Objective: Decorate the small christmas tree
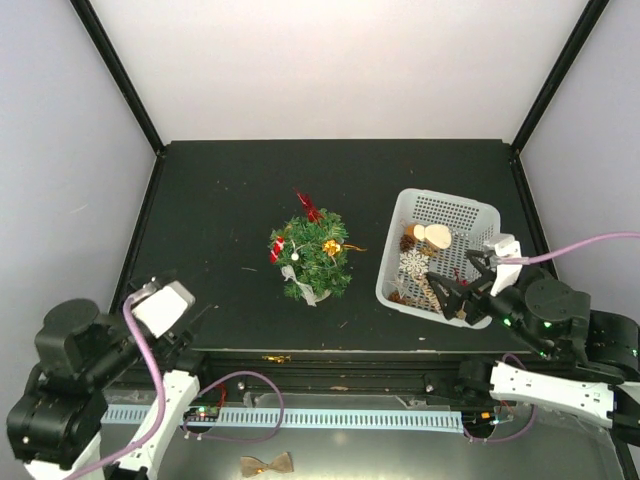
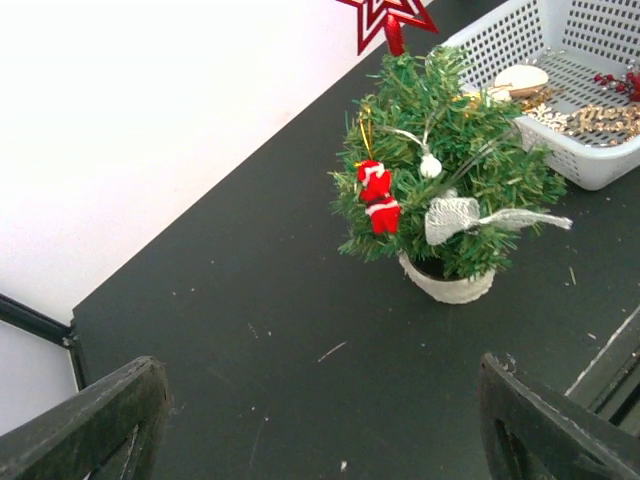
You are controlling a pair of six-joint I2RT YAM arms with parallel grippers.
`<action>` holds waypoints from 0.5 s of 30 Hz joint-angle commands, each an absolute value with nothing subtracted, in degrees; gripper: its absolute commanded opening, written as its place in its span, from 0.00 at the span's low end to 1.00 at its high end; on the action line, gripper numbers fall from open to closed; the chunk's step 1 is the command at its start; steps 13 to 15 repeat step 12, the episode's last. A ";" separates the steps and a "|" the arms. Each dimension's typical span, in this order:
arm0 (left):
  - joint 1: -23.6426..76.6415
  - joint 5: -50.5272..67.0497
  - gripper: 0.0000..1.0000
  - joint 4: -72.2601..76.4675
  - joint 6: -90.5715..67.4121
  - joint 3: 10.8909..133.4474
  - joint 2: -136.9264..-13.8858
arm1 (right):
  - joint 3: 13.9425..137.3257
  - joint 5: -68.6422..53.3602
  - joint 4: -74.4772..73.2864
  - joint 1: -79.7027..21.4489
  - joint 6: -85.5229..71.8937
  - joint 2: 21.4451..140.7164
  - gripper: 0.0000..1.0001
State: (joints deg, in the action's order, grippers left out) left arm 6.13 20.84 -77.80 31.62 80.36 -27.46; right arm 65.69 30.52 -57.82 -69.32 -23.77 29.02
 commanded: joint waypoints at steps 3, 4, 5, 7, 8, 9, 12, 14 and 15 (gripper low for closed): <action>8.30 15.92 0.85 -86.83 29.03 82.47 -23.51 | 65.75 31.28 -59.94 -69.14 -25.77 27.23 1.00; 8.34 15.99 0.85 -87.11 29.01 82.32 -23.29 | 65.67 30.98 -59.70 -69.14 -25.57 27.50 1.00; 8.37 16.10 0.85 -87.27 28.96 82.39 -23.00 | 65.66 30.75 -59.38 -69.16 -25.38 27.66 1.00; 8.35 16.46 0.85 -87.10 28.91 82.45 -22.47 | 65.70 30.59 -58.86 -69.14 -25.07 28.26 1.00; 8.35 16.70 0.85 -86.95 28.77 82.44 -22.42 | 65.66 30.59 -58.70 -69.13 -25.00 28.48 1.00; 8.35 17.11 0.85 -86.82 28.66 82.51 -22.49 | 65.53 30.59 -58.51 -69.17 -24.95 28.71 1.00; 8.22 17.67 0.85 -86.45 28.56 82.83 -22.72 | 65.35 30.37 -58.52 -69.13 -25.11 29.53 1.00; 8.22 17.67 0.85 -86.45 28.56 82.83 -22.72 | 65.35 30.37 -58.52 -69.13 -25.11 29.53 1.00; 8.22 17.67 0.85 -86.45 28.56 82.83 -22.72 | 65.35 30.37 -58.52 -69.13 -25.11 29.53 1.00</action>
